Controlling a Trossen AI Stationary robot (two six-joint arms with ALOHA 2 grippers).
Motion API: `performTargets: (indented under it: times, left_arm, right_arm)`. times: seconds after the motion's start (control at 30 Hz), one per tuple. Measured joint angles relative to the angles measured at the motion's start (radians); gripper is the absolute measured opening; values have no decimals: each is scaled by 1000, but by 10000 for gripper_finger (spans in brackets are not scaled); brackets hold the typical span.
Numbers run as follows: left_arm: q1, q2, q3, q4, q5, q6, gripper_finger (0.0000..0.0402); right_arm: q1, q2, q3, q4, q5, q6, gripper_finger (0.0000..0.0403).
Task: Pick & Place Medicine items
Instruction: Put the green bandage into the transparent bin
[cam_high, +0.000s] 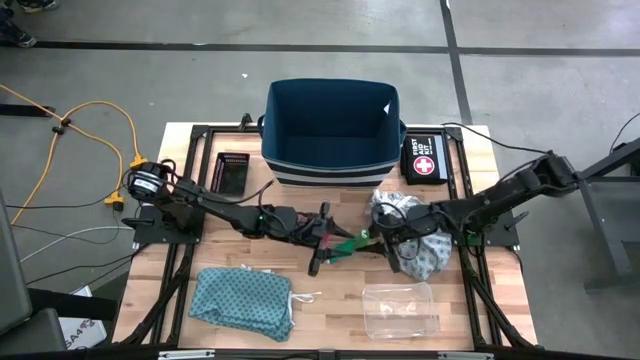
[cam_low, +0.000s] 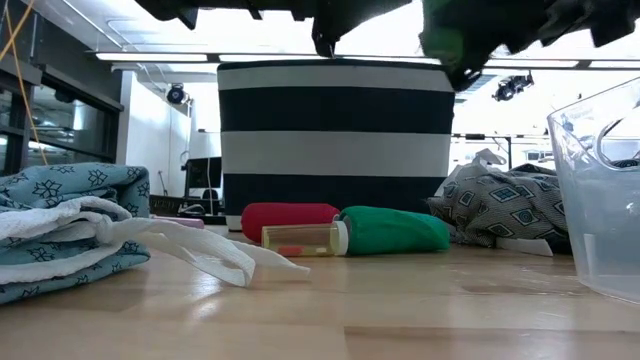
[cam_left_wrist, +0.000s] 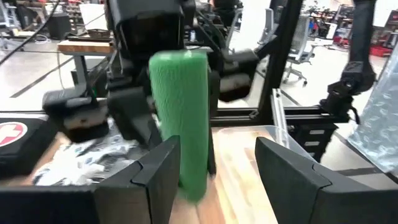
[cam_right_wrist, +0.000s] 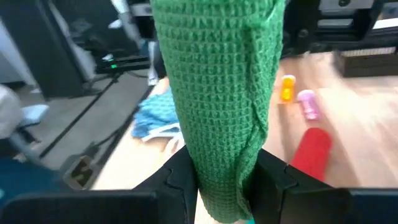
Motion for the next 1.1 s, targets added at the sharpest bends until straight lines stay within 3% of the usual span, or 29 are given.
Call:
performTargets:
  times: [0.27,0.6,1.1]
  left_arm:
    - [-47,0,0,-3,-1,0,199]
    - [-61,0,0,-3,-1,-1,199]
    - [-61,0,0,-3,-1,-5,199]
  right_arm:
    - [125,-130,0,-145,-3,150,98]
    - [264,-135,0,-154,26,275,98]
    - [389,-42,1,-321,-193,832,98]
